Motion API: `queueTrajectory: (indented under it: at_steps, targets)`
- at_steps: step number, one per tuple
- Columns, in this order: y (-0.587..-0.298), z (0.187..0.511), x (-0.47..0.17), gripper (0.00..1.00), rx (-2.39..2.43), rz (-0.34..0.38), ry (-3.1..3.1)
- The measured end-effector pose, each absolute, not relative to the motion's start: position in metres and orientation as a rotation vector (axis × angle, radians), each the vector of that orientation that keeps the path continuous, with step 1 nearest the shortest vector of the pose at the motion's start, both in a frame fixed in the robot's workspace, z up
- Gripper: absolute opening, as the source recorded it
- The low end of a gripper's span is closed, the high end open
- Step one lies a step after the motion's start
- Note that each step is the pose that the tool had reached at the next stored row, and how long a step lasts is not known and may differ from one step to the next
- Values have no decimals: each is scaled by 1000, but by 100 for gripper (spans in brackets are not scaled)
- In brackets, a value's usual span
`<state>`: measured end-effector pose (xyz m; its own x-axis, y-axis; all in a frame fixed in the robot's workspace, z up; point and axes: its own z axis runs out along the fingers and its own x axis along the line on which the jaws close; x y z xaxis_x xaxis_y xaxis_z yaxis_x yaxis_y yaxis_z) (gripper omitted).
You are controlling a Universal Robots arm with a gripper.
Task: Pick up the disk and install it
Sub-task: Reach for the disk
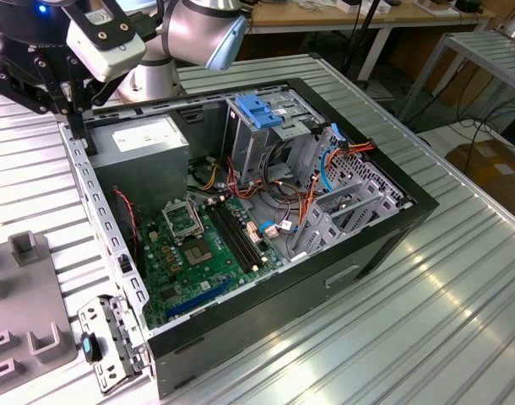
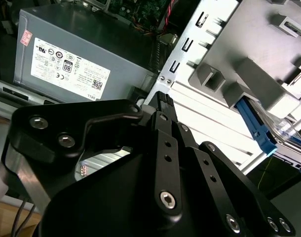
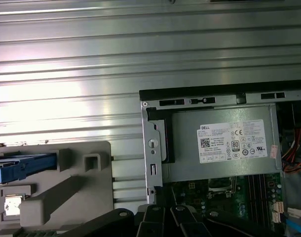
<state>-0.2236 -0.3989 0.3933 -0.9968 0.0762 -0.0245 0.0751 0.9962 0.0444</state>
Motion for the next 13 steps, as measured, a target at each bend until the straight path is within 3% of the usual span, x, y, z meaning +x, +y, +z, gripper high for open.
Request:
queueTrajectory:
  at_steps: [13]
  targets:
    - [-399, 393, -229, 11, 118, 68, 3113]
